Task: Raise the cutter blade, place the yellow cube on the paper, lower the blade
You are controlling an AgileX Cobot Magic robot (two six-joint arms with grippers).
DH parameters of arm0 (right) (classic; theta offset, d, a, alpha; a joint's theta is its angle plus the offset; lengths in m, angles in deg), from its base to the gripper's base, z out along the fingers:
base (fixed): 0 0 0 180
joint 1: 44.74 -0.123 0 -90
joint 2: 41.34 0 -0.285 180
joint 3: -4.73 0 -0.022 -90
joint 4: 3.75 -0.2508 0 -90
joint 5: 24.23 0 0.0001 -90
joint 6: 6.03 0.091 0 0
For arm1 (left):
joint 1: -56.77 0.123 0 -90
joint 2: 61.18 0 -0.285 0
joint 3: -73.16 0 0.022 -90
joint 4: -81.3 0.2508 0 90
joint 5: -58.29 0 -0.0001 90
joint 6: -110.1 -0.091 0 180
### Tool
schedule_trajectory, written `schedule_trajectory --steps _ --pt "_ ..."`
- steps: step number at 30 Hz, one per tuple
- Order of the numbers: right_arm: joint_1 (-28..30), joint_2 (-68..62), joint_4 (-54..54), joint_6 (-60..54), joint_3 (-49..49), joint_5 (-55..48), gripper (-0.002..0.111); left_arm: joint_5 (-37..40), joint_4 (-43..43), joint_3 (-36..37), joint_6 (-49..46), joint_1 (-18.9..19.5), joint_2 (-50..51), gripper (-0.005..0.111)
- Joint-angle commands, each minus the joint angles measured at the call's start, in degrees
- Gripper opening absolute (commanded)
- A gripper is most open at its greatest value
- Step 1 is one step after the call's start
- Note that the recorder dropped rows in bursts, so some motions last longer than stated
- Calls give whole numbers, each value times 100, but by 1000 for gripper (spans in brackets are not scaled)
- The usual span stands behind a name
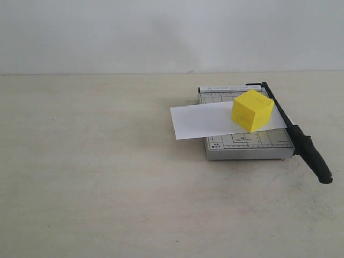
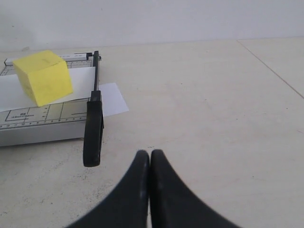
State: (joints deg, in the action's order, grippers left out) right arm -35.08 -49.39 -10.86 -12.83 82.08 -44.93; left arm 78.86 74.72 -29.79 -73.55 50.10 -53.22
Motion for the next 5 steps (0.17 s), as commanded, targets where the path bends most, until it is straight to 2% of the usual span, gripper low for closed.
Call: schedule_trajectory --steps 1,5 --pt "-9 26 -3 32 -13 28 0 -4 -50 17 29 -23 -18 5" --pt "-9 26 -3 32 -13 28 0 -4 -50 17 29 -23 -18 5"
